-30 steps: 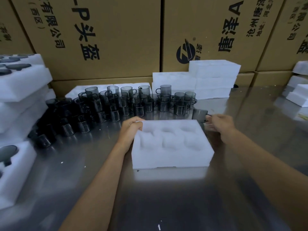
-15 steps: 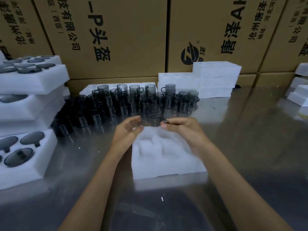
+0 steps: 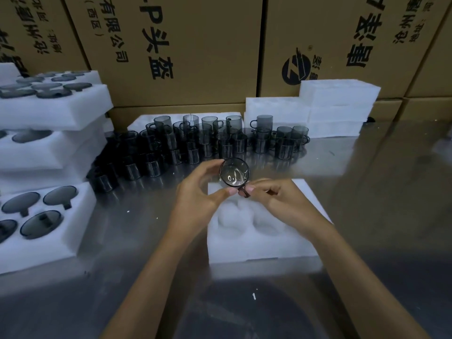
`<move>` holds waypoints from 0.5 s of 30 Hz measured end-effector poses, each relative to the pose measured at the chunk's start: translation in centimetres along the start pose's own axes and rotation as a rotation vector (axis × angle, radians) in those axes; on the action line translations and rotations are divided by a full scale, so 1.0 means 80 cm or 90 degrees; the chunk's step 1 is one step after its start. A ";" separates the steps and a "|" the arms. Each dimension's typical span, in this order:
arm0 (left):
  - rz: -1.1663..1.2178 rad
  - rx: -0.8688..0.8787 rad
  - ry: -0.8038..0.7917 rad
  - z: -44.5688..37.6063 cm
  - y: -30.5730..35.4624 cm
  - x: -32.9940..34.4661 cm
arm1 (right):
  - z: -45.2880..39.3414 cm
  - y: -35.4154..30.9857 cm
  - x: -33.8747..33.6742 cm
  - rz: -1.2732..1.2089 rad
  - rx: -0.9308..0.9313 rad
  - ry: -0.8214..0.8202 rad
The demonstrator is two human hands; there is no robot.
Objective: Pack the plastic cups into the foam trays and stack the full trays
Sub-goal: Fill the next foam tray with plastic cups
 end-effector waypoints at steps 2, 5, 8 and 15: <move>-0.037 0.032 -0.012 0.002 0.006 -0.003 | -0.001 0.001 0.000 0.019 -0.015 0.019; -0.050 0.056 -0.032 0.004 0.017 -0.001 | 0.001 0.001 -0.002 -0.034 -0.009 0.028; -0.053 0.052 -0.050 0.005 0.025 -0.002 | 0.007 -0.002 -0.002 -0.022 -0.045 0.012; -0.089 -0.006 -0.144 -0.002 0.016 -0.020 | 0.010 -0.002 0.002 0.127 -0.086 -0.011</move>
Point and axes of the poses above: each hand's wrist, its own z-axis away from the middle knuckle, its own x-axis out of the palm, y = z × x, the point moved 4 cm from there along -z, towards the middle knuckle, and after that the axes turned 8 degrees about y, right-handed, at the moved point
